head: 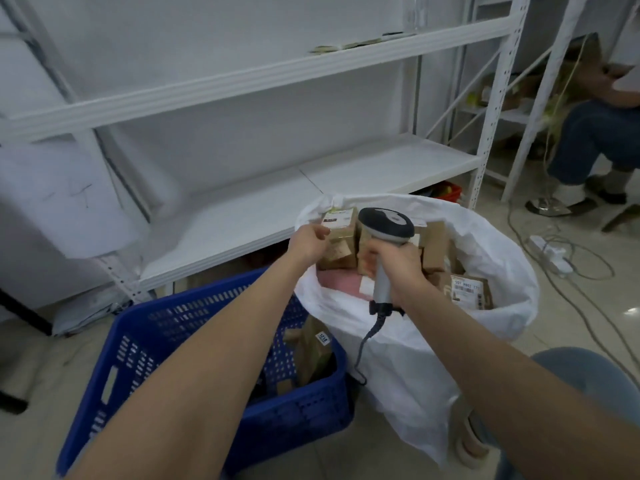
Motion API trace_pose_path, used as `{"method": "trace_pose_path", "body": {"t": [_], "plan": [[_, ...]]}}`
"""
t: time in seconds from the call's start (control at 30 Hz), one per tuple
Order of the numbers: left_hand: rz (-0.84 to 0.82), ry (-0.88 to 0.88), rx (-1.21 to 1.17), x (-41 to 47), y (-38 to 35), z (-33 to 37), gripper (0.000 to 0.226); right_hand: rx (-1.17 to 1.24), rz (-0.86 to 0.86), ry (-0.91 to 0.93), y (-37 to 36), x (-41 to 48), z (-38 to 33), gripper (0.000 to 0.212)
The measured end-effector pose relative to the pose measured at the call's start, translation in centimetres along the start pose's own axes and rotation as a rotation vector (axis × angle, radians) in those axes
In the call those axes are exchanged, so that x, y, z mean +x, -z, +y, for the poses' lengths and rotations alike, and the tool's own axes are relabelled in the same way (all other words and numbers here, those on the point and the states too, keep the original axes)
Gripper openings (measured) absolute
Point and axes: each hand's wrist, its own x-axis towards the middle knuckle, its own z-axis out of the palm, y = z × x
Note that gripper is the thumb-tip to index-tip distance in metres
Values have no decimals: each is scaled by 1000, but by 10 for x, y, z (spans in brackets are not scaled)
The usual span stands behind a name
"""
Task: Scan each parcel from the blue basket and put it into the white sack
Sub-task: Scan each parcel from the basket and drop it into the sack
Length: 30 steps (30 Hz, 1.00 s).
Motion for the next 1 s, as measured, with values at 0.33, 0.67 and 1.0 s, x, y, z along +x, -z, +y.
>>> {"method": "trace_pose_path", "body": {"t": [0.33, 0.67, 1.0], "plan": [[6, 212, 411, -45, 95, -182, 40, -285, -327, -232, -130, -30, 104, 12], [-143, 528, 246, 5, 62, -343, 43, -304, -230, -477, -233, 62, 223, 13], [-147, 775, -167, 100, -19, -515, 75, -223, -97, -789, -283, 178, 339, 43]]}}
